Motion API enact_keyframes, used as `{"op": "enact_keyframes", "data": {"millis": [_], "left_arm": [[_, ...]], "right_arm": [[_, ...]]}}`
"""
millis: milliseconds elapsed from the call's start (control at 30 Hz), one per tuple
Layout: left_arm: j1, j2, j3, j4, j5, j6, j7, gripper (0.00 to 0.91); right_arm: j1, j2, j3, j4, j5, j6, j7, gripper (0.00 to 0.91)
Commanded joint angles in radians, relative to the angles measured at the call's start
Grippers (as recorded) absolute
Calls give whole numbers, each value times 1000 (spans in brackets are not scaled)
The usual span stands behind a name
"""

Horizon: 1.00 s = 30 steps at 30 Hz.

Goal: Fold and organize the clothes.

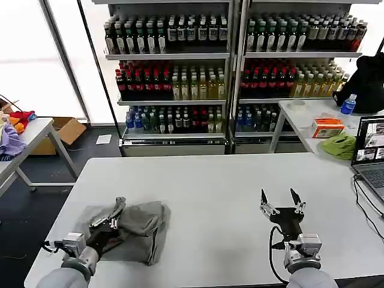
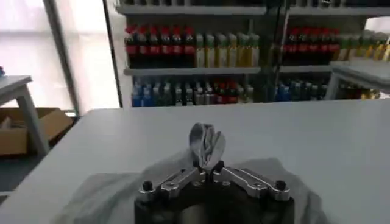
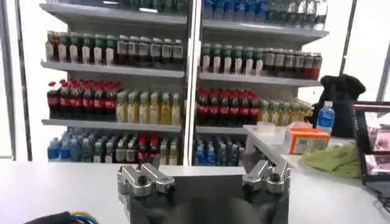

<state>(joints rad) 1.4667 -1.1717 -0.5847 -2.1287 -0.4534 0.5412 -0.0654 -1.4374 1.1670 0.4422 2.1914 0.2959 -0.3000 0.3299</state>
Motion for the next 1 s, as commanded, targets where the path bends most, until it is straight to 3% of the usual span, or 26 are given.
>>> {"op": "enact_keyframes", "data": {"millis": [33,1000], "left_arm": [[-47,-44,86,6,-21,32,-19,0],[-37,-134,118,58,40,6,48,10]], "right_arm": [[8,17,-42,-6,-15,-10,-2,907],[-7,12,-43,-16,-31,7,-13,907]]}}
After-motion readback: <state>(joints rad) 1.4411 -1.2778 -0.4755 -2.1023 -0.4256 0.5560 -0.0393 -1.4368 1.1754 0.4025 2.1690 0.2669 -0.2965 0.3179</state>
